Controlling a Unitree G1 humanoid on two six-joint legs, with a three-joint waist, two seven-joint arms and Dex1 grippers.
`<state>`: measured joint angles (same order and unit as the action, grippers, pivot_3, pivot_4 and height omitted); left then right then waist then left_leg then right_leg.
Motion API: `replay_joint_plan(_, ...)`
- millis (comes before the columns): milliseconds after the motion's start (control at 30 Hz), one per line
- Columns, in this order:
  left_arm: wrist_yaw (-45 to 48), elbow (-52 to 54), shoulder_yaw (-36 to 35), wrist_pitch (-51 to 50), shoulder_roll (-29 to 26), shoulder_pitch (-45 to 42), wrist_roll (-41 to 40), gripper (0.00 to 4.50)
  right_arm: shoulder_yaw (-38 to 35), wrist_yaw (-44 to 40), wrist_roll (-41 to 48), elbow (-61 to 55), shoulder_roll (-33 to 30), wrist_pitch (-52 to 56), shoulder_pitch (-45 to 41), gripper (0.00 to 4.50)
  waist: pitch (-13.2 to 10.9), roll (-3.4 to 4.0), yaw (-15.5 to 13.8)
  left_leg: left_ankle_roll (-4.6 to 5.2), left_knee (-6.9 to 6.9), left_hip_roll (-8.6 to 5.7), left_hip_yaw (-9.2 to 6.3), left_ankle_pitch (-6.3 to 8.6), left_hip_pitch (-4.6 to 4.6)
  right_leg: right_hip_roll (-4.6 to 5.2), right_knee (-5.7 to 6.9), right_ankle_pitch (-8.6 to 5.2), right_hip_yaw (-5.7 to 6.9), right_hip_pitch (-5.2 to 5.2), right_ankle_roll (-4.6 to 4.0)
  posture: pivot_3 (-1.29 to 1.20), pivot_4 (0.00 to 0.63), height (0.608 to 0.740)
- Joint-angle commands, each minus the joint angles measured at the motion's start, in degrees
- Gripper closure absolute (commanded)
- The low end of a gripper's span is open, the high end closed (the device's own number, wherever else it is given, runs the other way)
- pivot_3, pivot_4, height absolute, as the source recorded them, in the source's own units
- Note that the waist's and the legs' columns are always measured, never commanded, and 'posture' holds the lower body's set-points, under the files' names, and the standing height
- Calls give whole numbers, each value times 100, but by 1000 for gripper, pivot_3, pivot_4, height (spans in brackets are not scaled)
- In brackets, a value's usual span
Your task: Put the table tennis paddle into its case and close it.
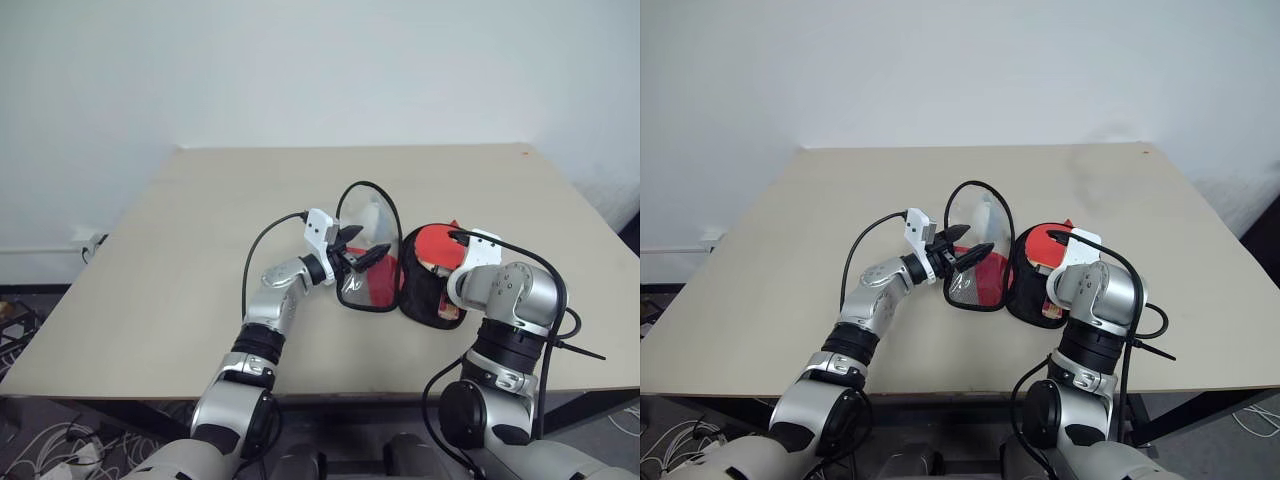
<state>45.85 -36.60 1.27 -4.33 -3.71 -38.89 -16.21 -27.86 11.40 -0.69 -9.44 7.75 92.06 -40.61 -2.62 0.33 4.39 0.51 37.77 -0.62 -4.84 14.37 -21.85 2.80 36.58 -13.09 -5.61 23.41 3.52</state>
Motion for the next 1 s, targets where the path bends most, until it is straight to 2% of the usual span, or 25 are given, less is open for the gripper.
replay_joint_plan(33, -14, 45, -41, 98, 8, -242, 30, 0, -48, 42, 23, 79, 446, -82, -210, 3357, 0, 0, 0, 0, 0, 0, 0, 0, 0, 0, 0, 0, 0, 0, 0, 0, 0, 740)
replay_joint_plan(267, -14, 17, -54, 117, 3, -258, 28, 0, -233, 94, 103, 549, 422, -426, -383, 3357, 0, -1, 1, 0, 2, 0, 0, 0, 2, 0, 0, 0, 1, -3, 0, 0, 0, 740)
replay_joint_plan(700, -27, 27, -68, 126, -16, -245, 24, 0, -34, -40, 316, 748, 291, -537, -360, 3357, 0, -1, 9, 0, 6, 0, 0, -2, 3, -1, 1, 0, 0, -7, -1, 0, 0, 740)
replay_joint_plan(767, -28, 26, -67, 127, -13, -250, 24, 0, 6, -86, 347, 752, 258, -528, -349, 2651, 0, -1, 14, 0, 4, 0, -1, -2, 3, -1, 2, 0, 0, -5, -1, 0, 0, 740)
replay_joint_plan(800, -29, 24, -67, 128, -13, -252, 24, 0, 18, -98, 353, 754, 249, -527, -346, 2564, 0, -1, 22, 0, 4, 1, -1, -2, 3, -1, 2, 0, 0, -5, -1, 0, 0, 740)
replay_joint_plan(933, -21, 1, -66, 138, -15, -269, 28, 0, 75, -146, 379, 760, 215, -538, -332, 1630, 0, -1, 40, 0, 3, 0, -2, -2, 3, -1, 2, 0, 0, -5, 0, 0, 0, 740)
replay_joint_plan(1000, -17, -11, -65, 144, -18, -274, 30, 0, 92, -138, 390, 760, 208, -540, -329, 1015, 0, -1, 41, 0, 3, 0, -1, -2, 3, -1, 1, 0, 0, -5, 0, 0, 0, 740)
